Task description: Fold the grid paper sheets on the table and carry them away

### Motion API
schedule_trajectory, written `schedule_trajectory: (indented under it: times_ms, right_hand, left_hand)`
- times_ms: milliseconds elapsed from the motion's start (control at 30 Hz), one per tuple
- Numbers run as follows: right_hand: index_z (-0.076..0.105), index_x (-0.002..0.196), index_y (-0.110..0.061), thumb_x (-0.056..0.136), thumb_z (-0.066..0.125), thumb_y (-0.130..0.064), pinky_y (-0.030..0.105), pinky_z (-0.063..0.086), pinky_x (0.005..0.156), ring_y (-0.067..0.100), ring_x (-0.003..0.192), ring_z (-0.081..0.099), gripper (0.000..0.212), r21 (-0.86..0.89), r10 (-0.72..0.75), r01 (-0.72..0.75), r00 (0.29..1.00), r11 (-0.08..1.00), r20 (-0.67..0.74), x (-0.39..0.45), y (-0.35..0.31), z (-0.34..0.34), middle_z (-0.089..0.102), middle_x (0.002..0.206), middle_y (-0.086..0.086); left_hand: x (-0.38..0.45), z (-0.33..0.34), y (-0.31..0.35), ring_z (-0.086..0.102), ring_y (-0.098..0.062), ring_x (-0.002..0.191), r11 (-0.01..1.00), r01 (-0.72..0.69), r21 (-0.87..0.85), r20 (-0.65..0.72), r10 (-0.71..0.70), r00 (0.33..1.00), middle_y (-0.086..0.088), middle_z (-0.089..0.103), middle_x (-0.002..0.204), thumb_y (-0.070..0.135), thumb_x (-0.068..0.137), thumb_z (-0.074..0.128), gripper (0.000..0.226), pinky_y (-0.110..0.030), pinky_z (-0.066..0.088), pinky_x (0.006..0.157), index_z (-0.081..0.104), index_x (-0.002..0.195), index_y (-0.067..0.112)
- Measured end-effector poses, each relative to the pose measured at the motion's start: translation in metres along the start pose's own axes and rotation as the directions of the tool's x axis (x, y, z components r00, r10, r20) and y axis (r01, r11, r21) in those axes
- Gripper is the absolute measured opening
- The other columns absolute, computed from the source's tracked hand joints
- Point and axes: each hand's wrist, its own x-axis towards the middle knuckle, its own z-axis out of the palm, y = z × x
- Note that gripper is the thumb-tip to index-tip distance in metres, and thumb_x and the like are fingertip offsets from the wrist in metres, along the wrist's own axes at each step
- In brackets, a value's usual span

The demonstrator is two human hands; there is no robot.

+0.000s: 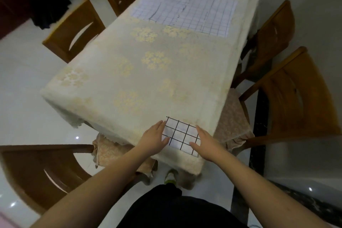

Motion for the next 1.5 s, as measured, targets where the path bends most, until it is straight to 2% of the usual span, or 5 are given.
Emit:
schedule_trajectory:
  times_ms: [200,600,867,1300,1500]
  right_hand:
    - [0.018,0.156,-0.018,0.098,0.043,-0.052,0.039,0.033,0.112,0.025,0.142,0.034,0.071,-0.098,-0.172,0.167,0.984,0.981,-0.049,-0.058,-0.021,0.004,0.031,0.158,0.005]
    - [0.045,0.143,-0.018,0.099,0.039,-0.052,0.040,0.042,0.103,0.026,0.128,0.050,0.055,-0.324,-0.434,0.418,0.901,0.848,0.027,-0.111,-0.132,0.031,0.050,0.143,0.005]
    - [0.050,0.138,-0.023,0.098,0.038,-0.050,0.039,0.046,0.098,0.026,0.120,0.055,0.050,-0.449,-0.603,0.573,0.793,0.686,0.092,-0.144,-0.237,0.081,0.058,0.135,0.003]
    - [0.037,0.149,-0.022,0.100,0.035,-0.053,0.037,0.035,0.112,0.018,0.138,0.041,0.058,-0.452,-0.756,0.755,0.613,0.476,0.229,-0.223,-0.451,0.240,0.042,0.152,-0.003]
    - [0.035,0.150,-0.022,0.101,0.034,-0.052,0.035,0.032,0.114,0.017,0.140,0.038,0.057,-0.461,-0.771,0.788,0.568,0.409,0.288,-0.240,-0.517,0.282,0.040,0.154,-0.004]
  left_hand:
    - [-0.085,-0.010,0.031,0.045,-0.021,0.131,0.993,0.094,-0.069,-0.130,-0.102,0.986,-0.003,0.044,0.148,0.039,0.099,0.045,0.051,-0.036,0.040,0.105,0.043,0.144,0.015]
    - [-0.245,-0.055,0.027,0.039,-0.014,0.137,0.952,0.306,-0.016,-0.299,-0.297,0.907,0.007,0.041,0.150,0.049,0.097,0.041,0.050,-0.040,0.033,0.114,0.041,0.144,0.029]
    - [-0.344,-0.057,-0.045,0.026,-0.017,0.144,0.849,0.517,-0.108,-0.375,-0.516,0.770,0.001,0.032,0.156,0.050,0.098,0.039,0.053,-0.038,0.028,0.115,0.039,0.146,0.026]
    - [-0.561,-0.055,-0.211,0.028,-0.016,0.143,0.668,0.656,-0.350,-0.438,-0.736,0.516,0.002,0.030,0.157,0.046,0.100,0.039,0.056,-0.032,0.024,0.114,0.031,0.150,0.021]
    - [-0.615,-0.064,-0.265,0.029,-0.017,0.143,0.637,0.694,-0.337,-0.457,-0.755,0.471,0.001,0.032,0.156,0.045,0.101,0.039,0.055,-0.033,0.026,0.114,0.033,0.149,0.020]
